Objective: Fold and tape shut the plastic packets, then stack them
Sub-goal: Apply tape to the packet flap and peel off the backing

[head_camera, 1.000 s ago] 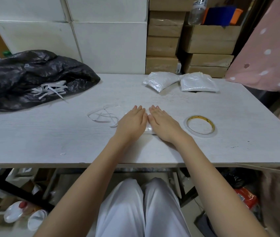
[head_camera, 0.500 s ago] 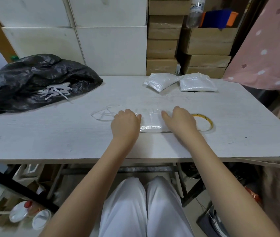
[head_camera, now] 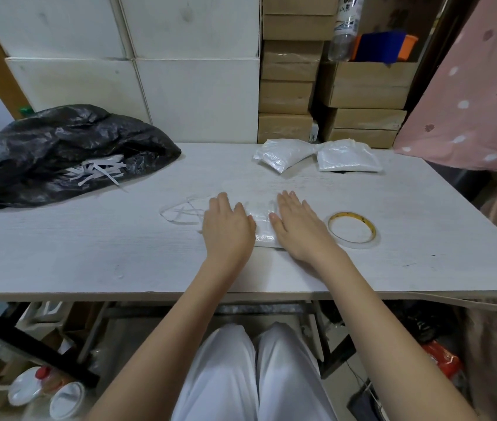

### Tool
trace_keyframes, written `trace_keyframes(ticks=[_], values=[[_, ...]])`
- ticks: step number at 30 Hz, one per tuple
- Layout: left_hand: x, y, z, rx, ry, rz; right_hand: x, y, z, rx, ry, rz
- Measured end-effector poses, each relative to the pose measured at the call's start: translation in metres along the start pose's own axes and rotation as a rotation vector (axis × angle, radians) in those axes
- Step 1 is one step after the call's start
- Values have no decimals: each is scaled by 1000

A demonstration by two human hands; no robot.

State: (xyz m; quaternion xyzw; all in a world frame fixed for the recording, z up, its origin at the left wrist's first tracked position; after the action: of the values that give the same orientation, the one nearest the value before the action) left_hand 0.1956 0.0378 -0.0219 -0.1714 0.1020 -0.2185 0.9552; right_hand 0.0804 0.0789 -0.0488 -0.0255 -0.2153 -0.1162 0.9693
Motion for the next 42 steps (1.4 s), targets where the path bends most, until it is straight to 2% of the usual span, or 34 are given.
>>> trace_keyframes(ticks=[1,3,6,9,10,12,14,15,18,20,23,26,28,31,33,36,39,42], values=[[-6,-2,-4,-5,-40,-60,-5,0,-6,35,2,-28],[-11,-1,-23,118,-62,-117,-10,1,-13,71,-14,-67],[-6,-2,-24,130,-41,-108,-13,-2,-16,132,-38,-74],[-5,-9,-18,178,19,-94,-17,-2,-15,198,-198,-64],[-4,-9,-16,209,35,-79,-20,0,-10,161,-269,-69],[-2,-10,-5,171,46,-45,-27,8,15,-95,-320,-86],[2,-8,6,105,34,21,-31,21,41,-345,-215,-134],[3,-8,7,118,20,58,-32,23,43,-357,-147,-181],[2,-6,1,251,-12,87,-30,21,30,-136,-46,-322],[1,-6,-2,291,31,89,-27,19,27,-55,-34,-365],[9,-10,-13,352,310,185,-27,17,29,-44,-100,-396],[19,-17,-9,295,895,348,-30,11,37,-150,-320,-400],[31,-27,-1,243,1155,428,-28,2,44,-217,-615,-398],[45,-54,7,225,1293,439,-16,-23,48,-221,-1133,-390],[58,-77,9,175,1239,438,-7,-49,52,-245,-1265,-367],[79,-113,7,129,1031,457,6,-90,58,-305,-995,-350],[101,-141,-10,181,774,507,23,-125,55,-245,-620,-325],[111,-156,-25,245,589,526,33,-156,48,-240,-345,-318]])
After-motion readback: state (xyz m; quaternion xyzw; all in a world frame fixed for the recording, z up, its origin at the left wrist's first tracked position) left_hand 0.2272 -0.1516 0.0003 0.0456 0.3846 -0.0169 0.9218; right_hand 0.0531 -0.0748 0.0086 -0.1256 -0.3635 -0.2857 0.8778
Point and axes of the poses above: each hand's wrist, its own y-axis away from the middle knuckle, its own z-axis out of the back of the hand, x = y × z, the point moved 9 cm from there along -y, towards the middle knuckle, and after that the axes turned 8 degrees about -y, right-handed, at the moved point
